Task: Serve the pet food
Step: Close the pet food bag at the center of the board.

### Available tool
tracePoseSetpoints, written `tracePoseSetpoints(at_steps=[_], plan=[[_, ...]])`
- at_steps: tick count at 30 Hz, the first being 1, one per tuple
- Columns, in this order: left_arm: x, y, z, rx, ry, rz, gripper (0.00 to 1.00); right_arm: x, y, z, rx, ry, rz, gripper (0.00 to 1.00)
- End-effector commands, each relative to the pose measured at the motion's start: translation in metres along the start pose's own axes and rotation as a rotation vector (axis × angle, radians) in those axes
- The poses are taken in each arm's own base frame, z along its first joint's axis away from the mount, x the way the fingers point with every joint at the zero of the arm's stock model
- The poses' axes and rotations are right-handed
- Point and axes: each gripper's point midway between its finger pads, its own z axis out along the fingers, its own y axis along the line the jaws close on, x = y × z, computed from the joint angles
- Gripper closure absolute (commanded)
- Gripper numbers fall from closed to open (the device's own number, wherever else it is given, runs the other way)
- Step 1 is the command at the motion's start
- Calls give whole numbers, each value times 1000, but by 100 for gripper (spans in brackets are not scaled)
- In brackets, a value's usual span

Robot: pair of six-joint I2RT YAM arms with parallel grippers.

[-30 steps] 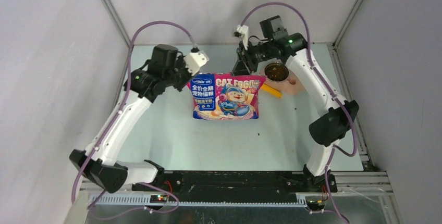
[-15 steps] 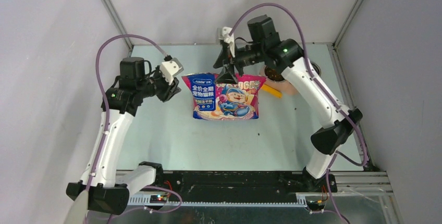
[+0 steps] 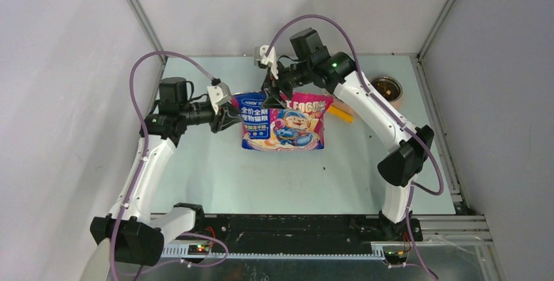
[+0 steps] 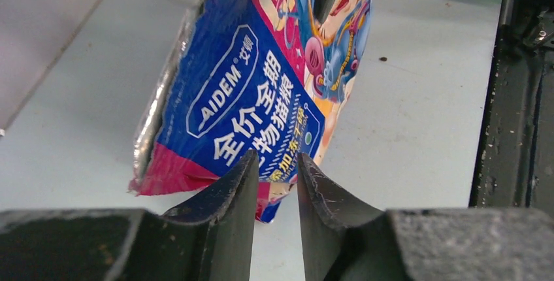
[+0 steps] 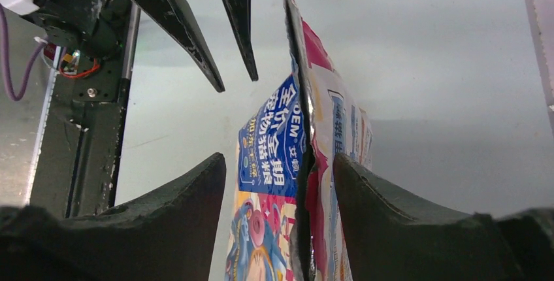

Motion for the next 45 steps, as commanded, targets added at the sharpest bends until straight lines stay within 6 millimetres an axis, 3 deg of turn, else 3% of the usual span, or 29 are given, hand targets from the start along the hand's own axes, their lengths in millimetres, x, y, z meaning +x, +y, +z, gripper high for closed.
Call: tracePoseSetpoints(at_steps=[1,6,10,11,13,20,24,28,31,34,36,41,43,44,45], plan=[[-28,10,-4,9,-123,95,67,-11,-13,3,41,-19,-59,37],[-36,18,-7,7,-181,68,68,-8,-9,5,21,-11,-41,48],[-38,16,-4,50,-205,66,67,-7,-9,4,18,-10,-1,79],[-39,15,-3,67,-212,64,67,-7,-10,3,18,-13,11,93],[-39,13,-3,84,-219,64,67,-10,-7,1,-2,-24,49,100],[-32,2,-1,147,-220,74,69,-30,10,-12,-97,-108,143,100],[-35,1,-1,167,-225,74,78,-40,18,-20,-158,-154,196,100],[-40,2,-1,192,-233,55,90,-37,12,-21,-142,-154,217,100],[-41,2,0,212,-232,37,99,-29,4,-21,-98,-126,206,80],[-45,-2,-3,229,-234,23,100,-23,-1,-23,-70,-104,172,60],[-47,-4,-5,227,-233,23,100,-18,-1,-24,-62,-83,157,53],[-49,-12,-10,223,-230,21,100,-1,1,-26,-40,-12,115,47],[-48,-13,-12,209,-223,38,90,4,2,-26,-32,8,98,44],[-48,-13,-12,200,-219,41,72,4,3,-26,-29,10,89,43],[-46,-12,-13,182,-211,50,65,5,5,-26,-24,17,75,42]])
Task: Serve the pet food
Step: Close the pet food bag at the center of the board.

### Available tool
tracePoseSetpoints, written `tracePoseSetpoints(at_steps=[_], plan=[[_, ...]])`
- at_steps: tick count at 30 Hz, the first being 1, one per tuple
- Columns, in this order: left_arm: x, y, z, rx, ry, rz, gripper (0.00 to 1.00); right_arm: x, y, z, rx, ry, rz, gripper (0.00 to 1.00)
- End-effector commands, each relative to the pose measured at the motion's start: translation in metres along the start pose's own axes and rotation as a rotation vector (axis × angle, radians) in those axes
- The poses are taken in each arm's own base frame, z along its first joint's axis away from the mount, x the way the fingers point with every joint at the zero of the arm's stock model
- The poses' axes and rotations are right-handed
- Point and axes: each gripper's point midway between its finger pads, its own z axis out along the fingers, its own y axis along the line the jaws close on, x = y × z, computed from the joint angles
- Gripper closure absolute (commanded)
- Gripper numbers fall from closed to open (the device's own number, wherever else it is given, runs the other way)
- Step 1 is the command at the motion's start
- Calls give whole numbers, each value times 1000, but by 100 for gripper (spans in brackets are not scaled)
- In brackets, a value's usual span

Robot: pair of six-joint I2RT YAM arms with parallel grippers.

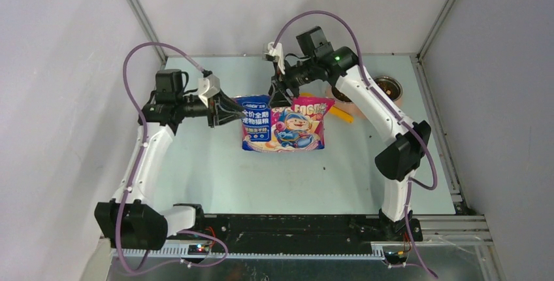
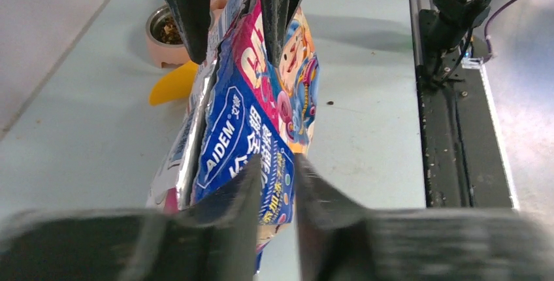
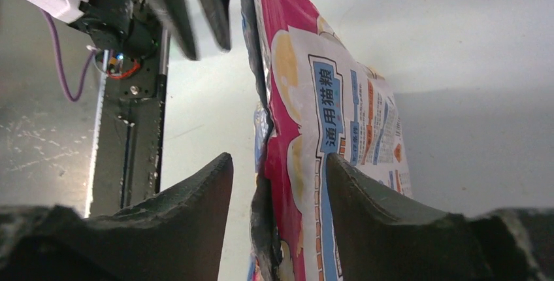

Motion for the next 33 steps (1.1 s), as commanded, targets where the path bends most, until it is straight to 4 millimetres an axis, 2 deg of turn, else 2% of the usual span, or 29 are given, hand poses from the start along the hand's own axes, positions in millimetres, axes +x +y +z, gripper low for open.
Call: tracePoseSetpoints(at_steps=[1,2,3,8,10,13,16,18,26,33], plan=[[-13,-7,-7,-32,-3,87,46,-17,15,-19,48,-7,-131,41],[-13,-6,-9,-49,7,94,34,-17,15,-20,54,-4,-142,40],[-13,-5,-10,-58,12,105,16,-18,15,-22,61,-6,-155,39],[-20,-16,-24,-105,73,140,2,-22,17,-27,82,-8,-182,36],[-20,-17,-31,-140,114,151,0,-23,16,-29,89,-9,-187,36],[-18,-9,-50,-237,156,154,0,-23,14,-29,92,-9,-187,36],[-22,1,-66,-322,138,163,0,-23,14,-28,88,-10,-189,36],[-25,7,-69,-328,119,165,0,-23,14,-26,85,-12,-189,36],[-32,33,-49,-204,-3,141,0,-26,15,-24,83,-18,-183,36],[-7,44,-23,-112,56,96,1,-30,18,-23,84,-22,-186,35]])
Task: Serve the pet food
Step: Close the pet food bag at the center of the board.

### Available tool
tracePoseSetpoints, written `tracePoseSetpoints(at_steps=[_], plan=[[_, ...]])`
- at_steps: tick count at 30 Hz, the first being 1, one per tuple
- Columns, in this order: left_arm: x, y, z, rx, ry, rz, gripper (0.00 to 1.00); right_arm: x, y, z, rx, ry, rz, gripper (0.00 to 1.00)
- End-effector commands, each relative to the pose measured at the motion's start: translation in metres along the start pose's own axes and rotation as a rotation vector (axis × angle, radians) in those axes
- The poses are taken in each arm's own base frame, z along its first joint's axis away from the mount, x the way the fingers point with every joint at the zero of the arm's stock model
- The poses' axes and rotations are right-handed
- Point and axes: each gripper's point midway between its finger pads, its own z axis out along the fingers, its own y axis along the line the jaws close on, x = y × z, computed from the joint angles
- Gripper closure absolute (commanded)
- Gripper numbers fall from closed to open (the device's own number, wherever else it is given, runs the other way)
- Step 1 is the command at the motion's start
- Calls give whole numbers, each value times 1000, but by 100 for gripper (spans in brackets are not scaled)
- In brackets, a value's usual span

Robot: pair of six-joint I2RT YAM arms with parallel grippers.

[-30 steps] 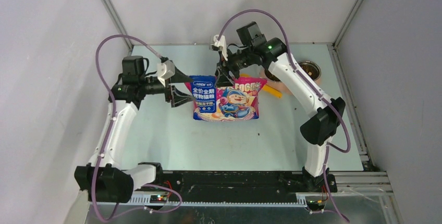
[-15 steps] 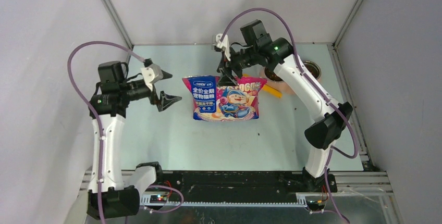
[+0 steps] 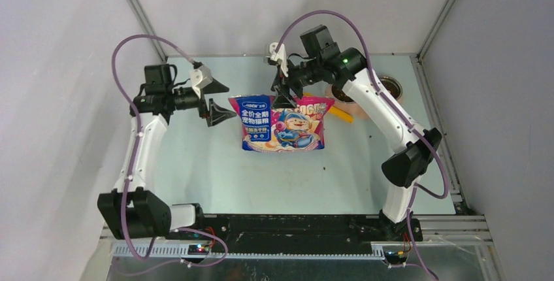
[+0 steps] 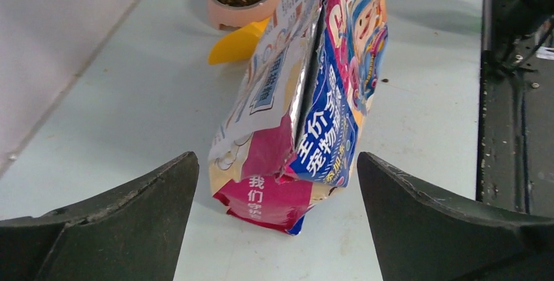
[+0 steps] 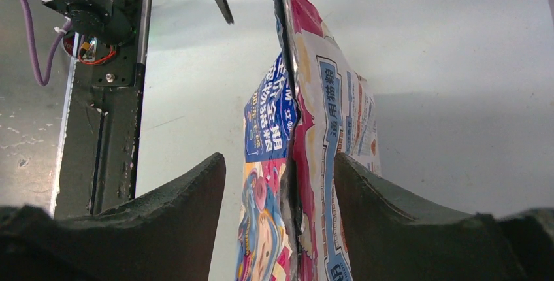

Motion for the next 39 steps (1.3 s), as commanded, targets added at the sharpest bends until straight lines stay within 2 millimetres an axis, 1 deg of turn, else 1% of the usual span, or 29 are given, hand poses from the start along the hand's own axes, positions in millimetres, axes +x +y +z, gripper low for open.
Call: tracePoseSetpoints(at_steps=[1,2,3,4,5,6,7,8,10,11,12,13,14,15,16,18,22,23,25,28,29,31,32,33,34,35,37,38,39], plan=[[-12,-2,11,68,-17,56,3,-20,4,-7,19,-38,-48,35],[-12,-1,14,82,-18,50,4,-19,4,-6,19,-36,-47,35],[-13,-1,16,92,-21,46,8,-19,4,-6,20,-34,-46,35],[-14,0,19,104,-22,44,14,-18,4,-5,20,-31,-45,35],[-15,-1,20,111,-21,41,17,-17,3,-5,23,-29,-46,35],[-17,0,22,118,-22,42,24,-17,2,-4,23,-27,-44,35],[-17,0,23,120,-20,37,28,-16,2,-4,25,-24,-41,35],[-21,-2,26,134,-24,47,35,-15,1,-3,25,-22,-39,35],[-22,-6,31,152,-21,52,43,-13,-1,-3,29,-18,-41,35],[-22,-7,32,152,-14,52,45,-13,-1,-2,30,-16,-39,35],[-21,-8,34,158,-10,60,53,-13,-2,-1,32,-14,-42,35],[-18,-9,34,157,3,56,57,-13,-3,-1,36,-13,-42,35],[-16,-9,36,159,13,70,66,-13,-5,0,43,-10,-41,35],[-13,-11,36,164,23,59,72,-14,-6,1,44,-8,-41,35],[-11,-12,37,166,31,67,88,-15,-8,3,46,-7,-38,35],[-8,-16,36,179,48,48,96,-17,-10,5,49,-6,-41,35],[-9,-22,33,199,66,56,94,-18,-17,12,72,8,-60,34],[-12,-22,32,198,65,62,97,-18,-18,15,73,12,-68,34],[-13,-24,31,202,66,63,100,-16,-22,17,84,22,-74,34],[-20,-28,28,216,68,58,100,-12,-24,21,85,36,-76,33],[-22,-30,26,226,65,84,100,-9,-26,22,86,45,-79,33],[-23,-47,19,277,85,54,100,-3,-28,25,83,61,-79,32],[-29,-46,17,286,84,70,100,0,-28,26,78,68,-77,32],[-29,-59,12,326,92,61,100,2,-27,27,72,75,-79,32],[-33,-57,11,332,91,75,100,5,-26,28,64,85,-73,33],[-33,-61,10,341,95,52,100,6,-25,29,54,87,-71,34],[-33,-65,8,343,98,68,100,8,-17,29,17,90,-64,41],[-31,-67,6,343,100,71,100,9,-13,29,-3,94,-52,53],[-30,-69,6,342,103,79,100,7,-7,28,-34,81,-44,61]])
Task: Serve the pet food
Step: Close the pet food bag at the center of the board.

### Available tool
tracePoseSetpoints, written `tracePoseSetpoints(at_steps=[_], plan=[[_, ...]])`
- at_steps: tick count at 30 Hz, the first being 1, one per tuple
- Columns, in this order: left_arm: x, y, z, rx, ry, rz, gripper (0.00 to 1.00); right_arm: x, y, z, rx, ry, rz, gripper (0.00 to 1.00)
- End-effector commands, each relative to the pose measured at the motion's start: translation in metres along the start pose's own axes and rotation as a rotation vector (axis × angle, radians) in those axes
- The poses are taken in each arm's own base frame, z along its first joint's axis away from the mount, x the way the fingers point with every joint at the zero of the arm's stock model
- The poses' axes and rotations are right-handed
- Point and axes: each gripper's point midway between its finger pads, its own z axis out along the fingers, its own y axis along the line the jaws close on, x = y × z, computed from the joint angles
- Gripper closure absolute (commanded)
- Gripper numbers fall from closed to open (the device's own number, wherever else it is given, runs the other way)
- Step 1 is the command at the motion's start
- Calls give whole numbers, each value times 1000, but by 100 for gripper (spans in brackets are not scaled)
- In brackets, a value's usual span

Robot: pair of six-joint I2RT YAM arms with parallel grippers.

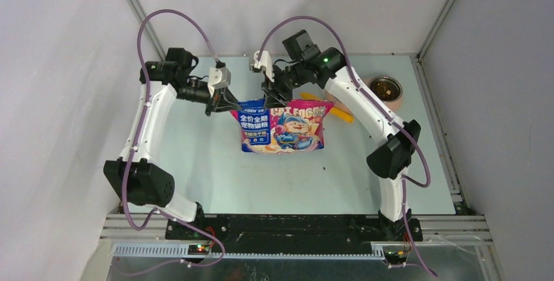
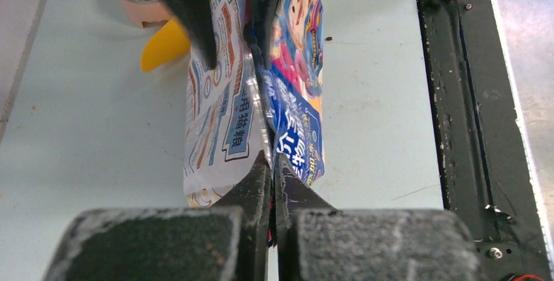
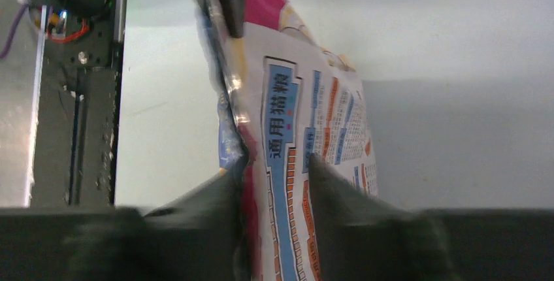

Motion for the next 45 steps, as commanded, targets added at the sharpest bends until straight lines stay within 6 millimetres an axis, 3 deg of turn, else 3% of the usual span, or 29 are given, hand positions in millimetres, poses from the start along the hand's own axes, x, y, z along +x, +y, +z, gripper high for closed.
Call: tracePoseSetpoints(at_steps=[1,3,9,12,13,14,16,24,26,29,32,36,38,39,41,45], plan=[[-25,-40,-10,51,-50,11,100,-13,17,-11,-77,-31,0,80],[-24,-39,-10,50,-42,-11,100,-22,29,-15,-143,-80,35,99],[-33,-45,-14,36,-47,-21,100,-43,50,-38,-261,-186,106,100],[-41,-47,-15,25,-71,-42,100,-45,55,-37,-245,-175,68,99],[-44,-44,-15,10,-80,-25,100,-42,51,-34,-211,-154,57,91],[-44,-45,-14,9,-87,-61,100,-40,49,-28,-186,-138,37,72],[-44,-43,-13,-5,-91,-63,100,-40,47,-21,-170,-126,15,60],[-33,-42,-10,-55,-84,-63,100,-45,49,6,-191,-130,-13,59],[-33,-40,-10,-72,-89,-62,100,-44,50,10,-200,-125,-8,66],[-32,-41,-9,-96,-95,-55,99,-43,51,14,-209,-120,3,98],[-33,-40,-9,-119,-97,-49,89,-44,52,13,-205,-119,2,100],[-31,-41,-8,-124,-84,-49,67,-46,52,11,-190,-118,-6,100],[-31,-41,-8,-126,-80,-48,62,-45,51,13,-175,-108,-12,79],[-30,-41,-8,-129,-77,-50,61,-44,50,15,-164,-99,-18,63],[-29,-41,-8,-129,-76,-50,60,-41,51,20,-157,-84,-32,56],[-26,-41,-6,-131,-73,-51,60,-40,49,31,-139,-69,-46,55]])
